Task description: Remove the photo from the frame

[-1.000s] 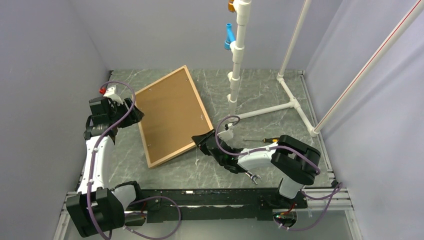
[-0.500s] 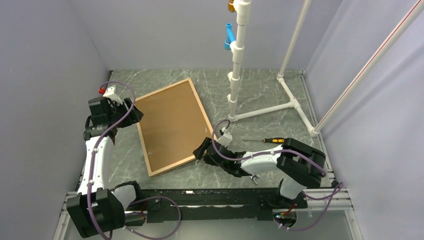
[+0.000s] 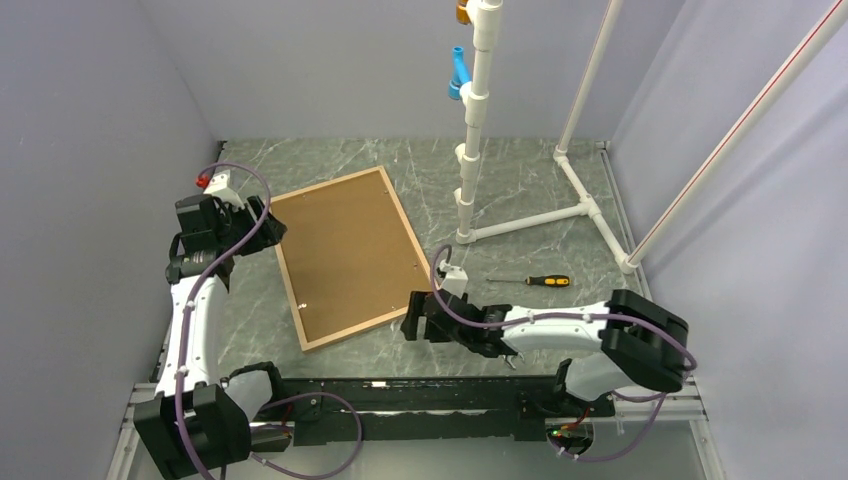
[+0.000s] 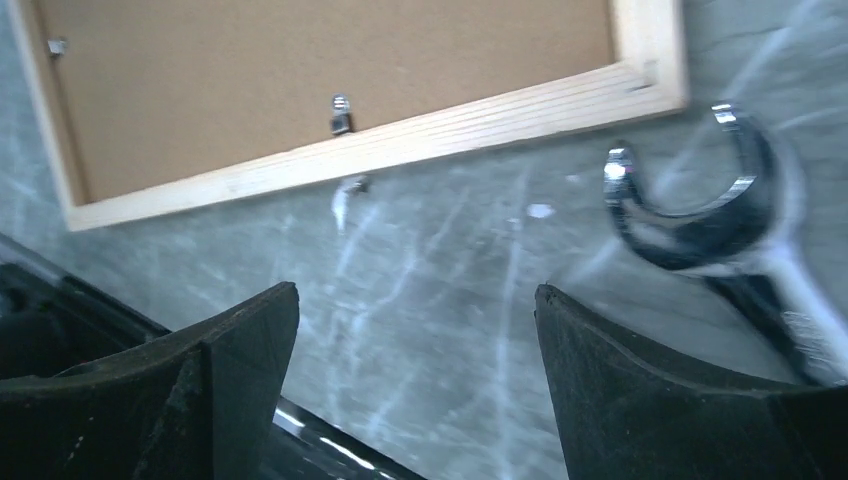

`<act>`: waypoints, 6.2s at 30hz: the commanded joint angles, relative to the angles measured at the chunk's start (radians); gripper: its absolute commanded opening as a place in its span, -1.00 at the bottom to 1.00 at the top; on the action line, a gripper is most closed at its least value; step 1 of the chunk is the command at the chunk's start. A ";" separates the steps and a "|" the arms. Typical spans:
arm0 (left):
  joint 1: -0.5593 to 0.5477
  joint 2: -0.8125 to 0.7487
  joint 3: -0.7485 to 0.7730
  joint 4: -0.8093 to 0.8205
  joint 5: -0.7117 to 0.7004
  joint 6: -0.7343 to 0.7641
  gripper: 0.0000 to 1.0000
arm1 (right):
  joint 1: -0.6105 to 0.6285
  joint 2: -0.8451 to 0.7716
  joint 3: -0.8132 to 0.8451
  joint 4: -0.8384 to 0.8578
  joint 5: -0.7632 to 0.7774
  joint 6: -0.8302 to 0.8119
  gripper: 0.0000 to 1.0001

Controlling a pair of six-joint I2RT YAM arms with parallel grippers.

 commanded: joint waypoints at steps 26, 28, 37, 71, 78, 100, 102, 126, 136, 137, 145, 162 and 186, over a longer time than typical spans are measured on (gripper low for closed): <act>-0.134 -0.100 -0.021 0.057 0.017 0.106 0.38 | -0.916 -0.191 0.045 -0.579 0.180 0.196 0.98; -0.136 -0.098 -0.020 0.058 0.017 0.108 0.38 | -0.950 -0.161 0.050 -0.568 0.181 0.195 0.92; -0.137 -0.091 -0.018 0.060 0.024 0.112 0.38 | -0.997 0.004 0.106 -0.559 0.194 0.195 0.63; -0.455 0.111 0.001 0.305 0.514 0.047 0.39 | -0.346 -0.353 0.050 0.144 0.026 -0.295 -1.00; -0.568 0.215 0.072 0.390 0.517 0.057 0.41 | -0.308 -0.281 0.150 0.165 0.100 -0.202 -1.00; -0.734 0.243 0.102 0.190 0.482 0.308 -0.53 | -0.157 -0.194 0.272 0.294 0.226 -0.170 -1.00; -0.734 0.229 0.101 0.175 0.452 0.334 -0.82 | -0.156 -0.206 0.260 0.289 0.202 -0.180 -1.00; -0.767 0.095 0.031 0.094 0.487 0.560 -1.00 | -0.433 -0.280 0.539 -0.415 -0.755 -0.678 1.00; -0.835 0.088 0.019 0.042 0.414 0.614 -1.00 | -0.483 -0.167 0.597 -0.431 -0.940 -0.630 0.81; -0.837 0.086 0.019 0.042 0.417 0.615 -1.00 | -0.483 -0.158 0.601 -0.440 -0.965 -0.630 0.77; -0.849 0.068 0.009 0.046 0.410 0.620 -1.00 | -0.483 -0.111 0.589 -0.438 -1.049 -0.627 0.42; -0.864 0.074 0.020 0.030 0.359 0.603 -0.91 | -0.456 -0.105 0.569 -0.436 -0.912 -0.646 -1.00; -0.127 0.359 0.158 0.027 -0.042 -0.058 0.52 | -0.291 0.032 0.488 0.020 0.047 -0.662 -1.00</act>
